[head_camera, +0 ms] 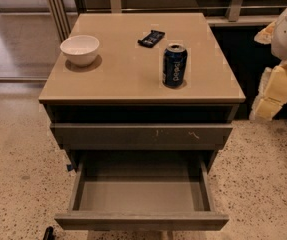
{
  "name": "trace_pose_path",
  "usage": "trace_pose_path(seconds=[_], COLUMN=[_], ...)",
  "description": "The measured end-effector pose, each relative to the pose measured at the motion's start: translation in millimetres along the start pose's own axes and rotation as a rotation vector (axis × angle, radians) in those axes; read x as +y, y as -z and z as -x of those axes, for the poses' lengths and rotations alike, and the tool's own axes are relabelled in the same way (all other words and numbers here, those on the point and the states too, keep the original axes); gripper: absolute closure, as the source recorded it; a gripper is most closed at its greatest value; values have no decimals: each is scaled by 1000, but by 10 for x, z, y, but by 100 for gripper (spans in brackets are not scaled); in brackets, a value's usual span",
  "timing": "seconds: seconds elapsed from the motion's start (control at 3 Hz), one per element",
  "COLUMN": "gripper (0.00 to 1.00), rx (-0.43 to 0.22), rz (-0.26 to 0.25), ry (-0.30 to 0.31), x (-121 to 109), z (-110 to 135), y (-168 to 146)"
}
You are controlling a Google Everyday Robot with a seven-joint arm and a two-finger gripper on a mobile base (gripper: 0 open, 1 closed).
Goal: Place pepsi can into middle drawer
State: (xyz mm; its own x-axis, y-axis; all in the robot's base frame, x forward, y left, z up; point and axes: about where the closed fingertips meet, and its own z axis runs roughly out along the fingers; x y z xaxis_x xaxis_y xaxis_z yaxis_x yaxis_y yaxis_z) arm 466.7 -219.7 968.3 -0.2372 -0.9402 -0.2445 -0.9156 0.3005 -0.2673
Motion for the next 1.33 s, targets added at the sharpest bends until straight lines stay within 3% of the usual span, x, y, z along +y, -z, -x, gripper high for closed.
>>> trace_pose_path(seconds=[0.67,1.0,1.33], gripper=[0,0,0], rx=[-293,-293,-341], rz=[-75,-74,-66], ry=[-111,-111,-133], x=[-1275,-1274,-1306], z=[498,499,594], y=[-672,-676,-797])
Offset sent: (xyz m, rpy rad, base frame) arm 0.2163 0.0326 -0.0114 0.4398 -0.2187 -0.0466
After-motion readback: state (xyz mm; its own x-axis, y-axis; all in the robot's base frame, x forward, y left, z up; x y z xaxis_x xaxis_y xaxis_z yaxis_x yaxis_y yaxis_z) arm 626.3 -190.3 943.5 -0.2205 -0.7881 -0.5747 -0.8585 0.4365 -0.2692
